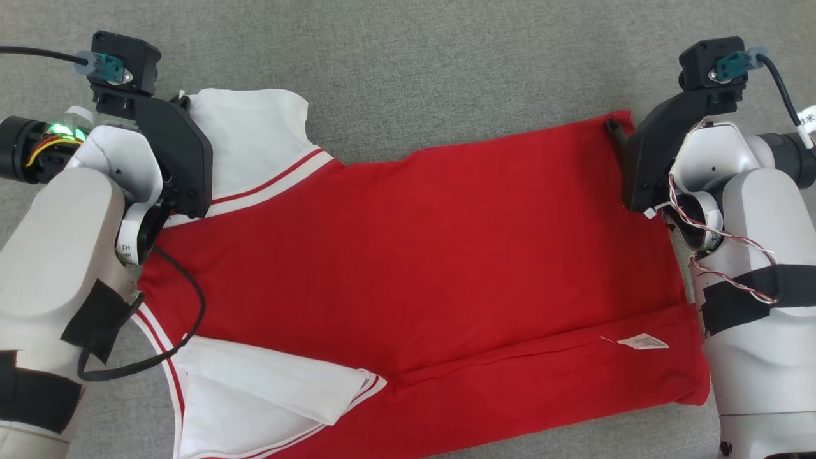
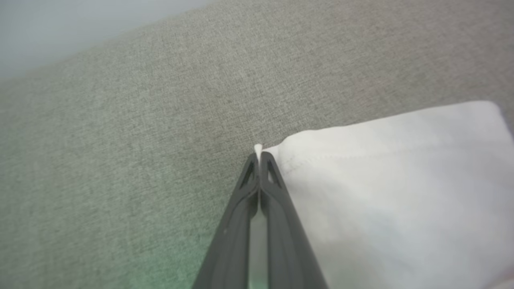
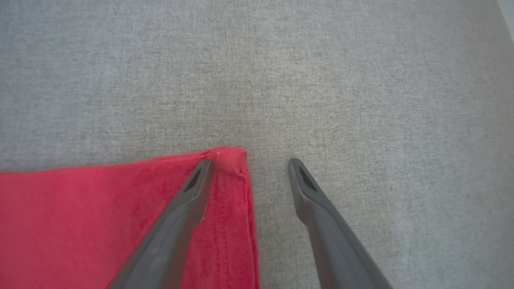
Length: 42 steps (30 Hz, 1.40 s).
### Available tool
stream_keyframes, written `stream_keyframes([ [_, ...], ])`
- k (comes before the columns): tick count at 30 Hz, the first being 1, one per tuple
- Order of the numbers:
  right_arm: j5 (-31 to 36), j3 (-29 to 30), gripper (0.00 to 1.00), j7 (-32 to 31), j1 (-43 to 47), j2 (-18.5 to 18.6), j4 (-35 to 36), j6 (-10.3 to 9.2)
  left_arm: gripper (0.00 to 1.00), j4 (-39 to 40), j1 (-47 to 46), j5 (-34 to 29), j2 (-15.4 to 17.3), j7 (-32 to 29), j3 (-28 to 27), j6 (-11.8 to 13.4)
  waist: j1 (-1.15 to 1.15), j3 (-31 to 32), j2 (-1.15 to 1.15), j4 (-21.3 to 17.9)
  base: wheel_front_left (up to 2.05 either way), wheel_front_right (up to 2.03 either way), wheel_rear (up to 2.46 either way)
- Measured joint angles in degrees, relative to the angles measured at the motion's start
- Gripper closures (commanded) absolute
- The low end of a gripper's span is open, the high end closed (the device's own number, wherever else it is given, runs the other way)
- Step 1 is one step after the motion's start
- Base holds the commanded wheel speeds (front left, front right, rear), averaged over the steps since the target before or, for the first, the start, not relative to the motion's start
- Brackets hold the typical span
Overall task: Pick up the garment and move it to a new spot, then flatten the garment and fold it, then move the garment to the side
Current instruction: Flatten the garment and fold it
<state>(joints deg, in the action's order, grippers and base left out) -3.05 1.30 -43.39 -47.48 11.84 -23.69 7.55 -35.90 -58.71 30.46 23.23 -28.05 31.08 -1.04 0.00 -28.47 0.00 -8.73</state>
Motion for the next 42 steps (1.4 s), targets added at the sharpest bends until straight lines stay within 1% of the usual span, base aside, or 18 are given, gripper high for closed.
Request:
stream_keyframes([
  [4, -1.70, -1.97, 0.14, -1.04, -0.74, 1.04, -1.18, -0.01, 1.00, 0.00, -0.07, 0.42, -0.02, 0.00, 0.00, -0.26, 0.00, -0.11, 0.00, 0.28, 0.00, 0.00, 0.00],
  [5, -2.11, -2.24, 0.18, -1.09, -0.74, 1.32, -1.24, -0.01, 1.00, -0.07, -0.07, 0.46, -0.01, 0.00, 0.04, -0.32, 0.00, -0.07, 0.00, 0.32, 0.00, 0.00, 0.00],
  [6, -2.64, -2.60, 0.56, -1.22, -0.74, 1.51, -1.29, -0.01, 1.00, -0.11, -0.07, 0.52, -0.02, 0.12, 0.07, -0.42, 0.00, -0.02, 0.00, 0.35, 0.00, 0.00, 0.00],
  [7, -2.99, -2.88, 0.65, -1.22, -0.72, 1.70, -1.30, -0.01, 1.00, -0.14, -0.04, 0.59, -0.02, 0.27, 0.09, -0.47, 0.00, 0.06, 0.00, 0.38, 0.00, 0.00, 0.00],
  [9, -3.20, -3.26, 1.00, -1.09, -0.69, 1.90, -1.16, -0.01, 1.00, -0.11, 0.01, 0.70, -0.05, 0.82, 0.01, -0.47, 0.00, 0.15, 0.00, 0.40, 0.00, 0.00, 0.00],
  [16, -3.45, -2.43, 1.00, 4.27, 0.99, 2.35, -1.08, 0.00, 1.00, 1.34, 1.98, 2.09, -0.07, 7.95, -1.22, -2.20, 0.01, 1.49, 0.01, 0.54, 0.00, 0.00, 0.00],
  [19, -3.44, -2.10, 1.00, 7.32, 2.03, 2.40, -1.08, 0.00, 1.00, 2.64, 3.48, 3.82, 0.21, 13.07, -3.35, -2.56, 0.01, 2.66, 0.00, 0.67, 0.00, 0.00, 0.00],
  [21, -3.13, -1.41, 1.00, 10.17, 2.39, 2.35, -0.98, 0.00, 1.00, 3.69, 4.32, 4.74, 0.53, 15.82, -4.25, -3.24, 0.00, 3.51, 0.01, 0.83, 0.00, 0.00, 0.00],
  [25, -2.38, -0.26, 1.00, 14.41, 3.28, 2.10, -2.29, 0.00, 1.00, 5.05, 6.02, 4.76, 1.45, 20.74, -5.12, -3.72, 0.00, 5.21, 0.00, 1.38, 0.00, 0.00, 0.00],
  [28, -2.18, -0.12, 1.00, 16.72, 4.14, 1.61, -3.72, 0.00, 1.00, 5.66, 7.73, 5.42, 1.53, 23.41, -5.77, -4.01, 0.00, 6.63, 0.00, 1.84, 0.00, 0.00, 0.00],
  [33, -1.94, 0.32, 1.00, 18.59, 6.08, 2.11, -5.39, 0.00, 1.00, 8.37, 11.78, 8.46, 0.99, 25.72, -6.57, -4.59, 0.00, 9.22, 0.00, 2.66, 0.00, 0.00, 0.00],
  [37, -2.67, 1.36, 1.00, 19.46, 9.49, 3.19, -5.01, 0.00, 1.00, 13.17, 17.81, 10.66, 0.63, 26.33, -6.44, -4.98, 0.00, 11.52, 0.00, 3.50, 0.00, 0.00, 0.00],
  [42, -3.39, 2.53, 1.00, 19.81, 15.88, 4.22, -1.90, 0.00, 1.00, 21.05, 28.05, 13.13, 1.31, 27.24, -7.37, -3.26, -0.01, 14.57, 0.00, 4.57, 0.00, 0.00, 0.00],
])
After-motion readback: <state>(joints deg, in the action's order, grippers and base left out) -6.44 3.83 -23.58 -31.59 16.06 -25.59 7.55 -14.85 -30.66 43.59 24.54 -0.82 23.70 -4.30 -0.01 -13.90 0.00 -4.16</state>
